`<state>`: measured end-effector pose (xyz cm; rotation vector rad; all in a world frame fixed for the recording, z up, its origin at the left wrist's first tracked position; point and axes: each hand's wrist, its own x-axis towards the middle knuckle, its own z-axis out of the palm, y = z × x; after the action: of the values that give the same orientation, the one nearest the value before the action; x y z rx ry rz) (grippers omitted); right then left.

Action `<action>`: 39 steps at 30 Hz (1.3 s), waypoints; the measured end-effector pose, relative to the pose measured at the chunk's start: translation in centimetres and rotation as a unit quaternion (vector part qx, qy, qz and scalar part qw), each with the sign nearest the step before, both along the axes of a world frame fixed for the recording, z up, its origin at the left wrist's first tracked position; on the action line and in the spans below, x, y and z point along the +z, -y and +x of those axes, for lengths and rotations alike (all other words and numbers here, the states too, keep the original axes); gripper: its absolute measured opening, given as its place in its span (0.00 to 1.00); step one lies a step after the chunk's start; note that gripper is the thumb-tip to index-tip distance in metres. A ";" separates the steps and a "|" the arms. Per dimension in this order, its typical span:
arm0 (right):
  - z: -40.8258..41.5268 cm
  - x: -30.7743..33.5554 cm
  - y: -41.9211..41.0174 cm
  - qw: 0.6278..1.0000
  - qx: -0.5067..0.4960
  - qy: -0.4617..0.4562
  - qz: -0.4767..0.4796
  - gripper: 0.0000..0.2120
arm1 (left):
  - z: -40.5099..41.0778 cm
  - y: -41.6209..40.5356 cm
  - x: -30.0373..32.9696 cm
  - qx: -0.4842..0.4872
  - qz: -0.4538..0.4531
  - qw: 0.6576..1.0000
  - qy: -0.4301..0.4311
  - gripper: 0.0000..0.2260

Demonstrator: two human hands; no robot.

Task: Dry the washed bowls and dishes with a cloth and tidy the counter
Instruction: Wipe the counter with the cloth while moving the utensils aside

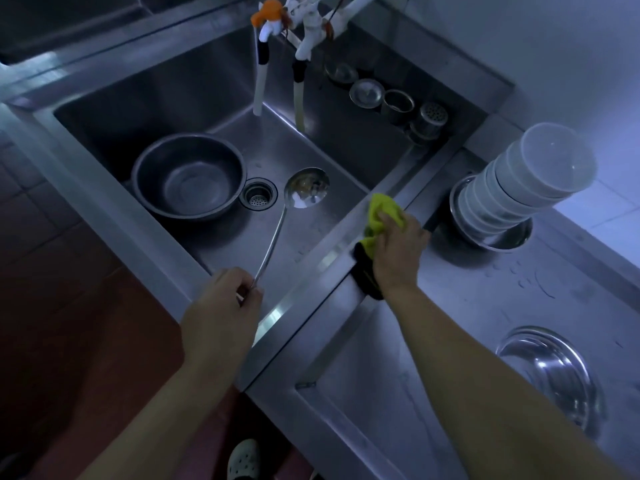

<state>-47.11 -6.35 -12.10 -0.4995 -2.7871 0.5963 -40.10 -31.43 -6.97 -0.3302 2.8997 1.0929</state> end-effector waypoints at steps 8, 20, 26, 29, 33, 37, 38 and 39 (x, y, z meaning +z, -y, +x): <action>-2.6 -3.4 -4.7 0.973 -0.106 0.175 -0.103 0.24 | -0.4 -1.6 -0.9 -0.011 0.007 1.000 -0.014 0.08; 9.2 -4.1 7.1 0.978 -0.025 0.176 -0.105 0.29 | 1.5 -0.5 -1.3 -0.041 -0.016 0.999 -0.004 0.06; 14.9 -3.6 13.5 0.972 0.018 0.224 -0.072 0.36 | 3.5 0.7 -1.8 -0.066 -0.025 0.997 -0.011 0.07; 17.3 -2.6 15.3 0.972 0.048 0.231 -0.009 0.36 | 4.2 1.1 -1.6 -0.064 -0.020 0.998 -0.019 0.07; 21.6 -1.6 14.9 0.971 0.108 0.212 0.007 0.33 | 4.9 0.4 -1.7 -0.077 -0.017 0.997 -0.013 0.09; 25.8 -1.5 10.1 0.960 0.141 0.240 -0.002 0.30 | 5.5 -1.6 -1.8 -0.095 -0.005 0.995 0.004 0.08; 26.7 -1.5 8.8 0.959 0.141 0.246 -0.002 0.30 | 5.6 -2.3 -1.8 -0.103 -0.002 0.995 0.009 0.08; 27.6 -1.5 7.6 0.957 0.139 0.255 -0.007 0.30 | 5.8 -2.9 -1.8 -0.114 0.001 0.993 0.014 0.08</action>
<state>-19.48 -13.90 -13.64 -0.2946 -3.3858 0.6144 -34.28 -28.54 -8.81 -0.0113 2.8242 1.0443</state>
